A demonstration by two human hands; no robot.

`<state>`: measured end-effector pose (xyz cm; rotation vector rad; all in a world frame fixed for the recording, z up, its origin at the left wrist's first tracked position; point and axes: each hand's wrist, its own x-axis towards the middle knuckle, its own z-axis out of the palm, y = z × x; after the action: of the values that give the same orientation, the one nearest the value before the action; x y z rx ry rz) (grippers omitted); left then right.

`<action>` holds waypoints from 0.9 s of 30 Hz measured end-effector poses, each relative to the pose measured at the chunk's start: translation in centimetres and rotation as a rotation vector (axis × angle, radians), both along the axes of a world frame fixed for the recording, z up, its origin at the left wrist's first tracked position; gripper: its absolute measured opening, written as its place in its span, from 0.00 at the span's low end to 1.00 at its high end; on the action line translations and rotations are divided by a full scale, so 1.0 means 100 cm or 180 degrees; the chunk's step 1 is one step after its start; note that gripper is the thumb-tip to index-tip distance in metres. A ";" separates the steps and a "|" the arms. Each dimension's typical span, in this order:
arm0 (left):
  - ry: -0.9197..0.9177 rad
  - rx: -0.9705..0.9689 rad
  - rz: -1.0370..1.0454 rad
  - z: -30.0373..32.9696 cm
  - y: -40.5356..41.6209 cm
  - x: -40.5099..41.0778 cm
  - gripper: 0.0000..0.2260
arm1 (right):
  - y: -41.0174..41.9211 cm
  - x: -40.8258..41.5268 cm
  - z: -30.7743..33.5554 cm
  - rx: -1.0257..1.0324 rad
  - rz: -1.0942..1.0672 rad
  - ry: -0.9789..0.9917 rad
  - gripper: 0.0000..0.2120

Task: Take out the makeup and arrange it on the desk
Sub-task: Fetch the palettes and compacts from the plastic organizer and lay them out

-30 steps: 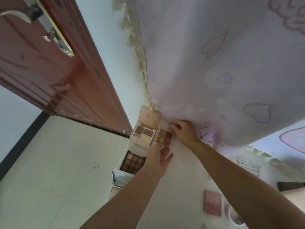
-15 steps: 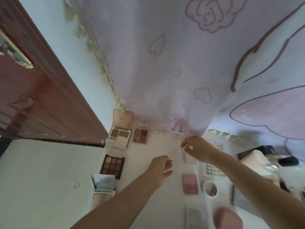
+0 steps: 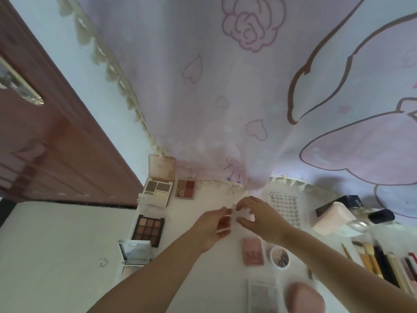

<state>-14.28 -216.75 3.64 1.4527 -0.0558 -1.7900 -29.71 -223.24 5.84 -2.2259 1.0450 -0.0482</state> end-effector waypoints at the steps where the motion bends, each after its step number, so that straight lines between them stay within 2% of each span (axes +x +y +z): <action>1: 0.0040 -0.0048 0.0025 0.002 0.004 0.003 0.09 | 0.000 0.006 0.003 0.0186 -0.0118 -0.0113 0.09; 4: 0.0324 -0.0181 0.0281 0.005 0.013 0.011 0.07 | -0.006 0.028 0.004 0.0847 -0.0625 -0.0425 0.04; 7: 0.0651 -0.0195 0.0718 0.001 0.015 0.023 0.08 | -0.020 0.052 -0.002 0.1735 -0.1233 -0.0837 0.06; 10: 0.0769 -0.0015 0.1153 -0.005 0.012 0.033 0.07 | -0.036 0.074 -0.012 0.1972 -0.1481 -0.0926 0.07; 17: 0.0851 0.0226 0.2046 -0.014 -0.006 0.046 0.03 | -0.074 0.119 -0.040 0.1595 -0.1069 -0.0689 0.07; 27: 0.0726 0.0381 0.2438 -0.007 -0.016 0.037 0.09 | -0.074 0.126 -0.058 0.0227 -0.0514 -0.0289 0.10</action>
<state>-10.53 -218.36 2.89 1.1160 0.6487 -1.3094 -17.09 -230.61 0.06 -2.0524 1.1562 -0.1781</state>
